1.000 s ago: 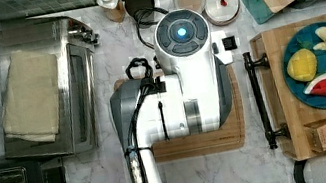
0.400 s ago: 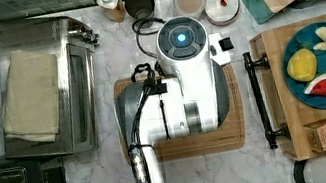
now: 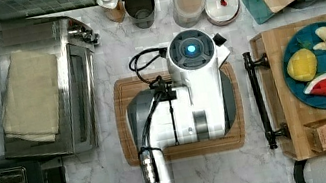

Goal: Open the drawer.

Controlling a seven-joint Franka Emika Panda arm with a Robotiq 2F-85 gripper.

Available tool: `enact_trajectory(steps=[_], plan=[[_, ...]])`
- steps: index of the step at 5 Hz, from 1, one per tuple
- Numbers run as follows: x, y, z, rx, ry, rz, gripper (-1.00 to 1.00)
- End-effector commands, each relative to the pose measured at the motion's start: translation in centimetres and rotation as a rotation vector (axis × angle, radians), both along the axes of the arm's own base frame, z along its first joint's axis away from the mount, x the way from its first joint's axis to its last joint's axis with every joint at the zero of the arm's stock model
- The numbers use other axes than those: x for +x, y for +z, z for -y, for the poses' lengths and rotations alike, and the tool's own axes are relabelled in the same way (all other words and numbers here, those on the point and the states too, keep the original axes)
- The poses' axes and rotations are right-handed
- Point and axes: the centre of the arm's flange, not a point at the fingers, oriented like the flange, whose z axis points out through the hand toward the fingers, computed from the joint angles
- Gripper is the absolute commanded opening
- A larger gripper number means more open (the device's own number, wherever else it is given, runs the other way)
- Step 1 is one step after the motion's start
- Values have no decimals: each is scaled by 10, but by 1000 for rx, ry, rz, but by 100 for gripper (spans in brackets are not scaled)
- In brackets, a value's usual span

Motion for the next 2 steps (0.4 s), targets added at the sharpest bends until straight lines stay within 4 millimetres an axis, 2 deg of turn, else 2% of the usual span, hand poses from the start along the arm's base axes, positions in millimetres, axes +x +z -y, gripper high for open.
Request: enact_trajectory(steps=[1,2], plan=[[-37,5,111,-101,101,128,100],[-41,-11,123,-139,148,148,100]])
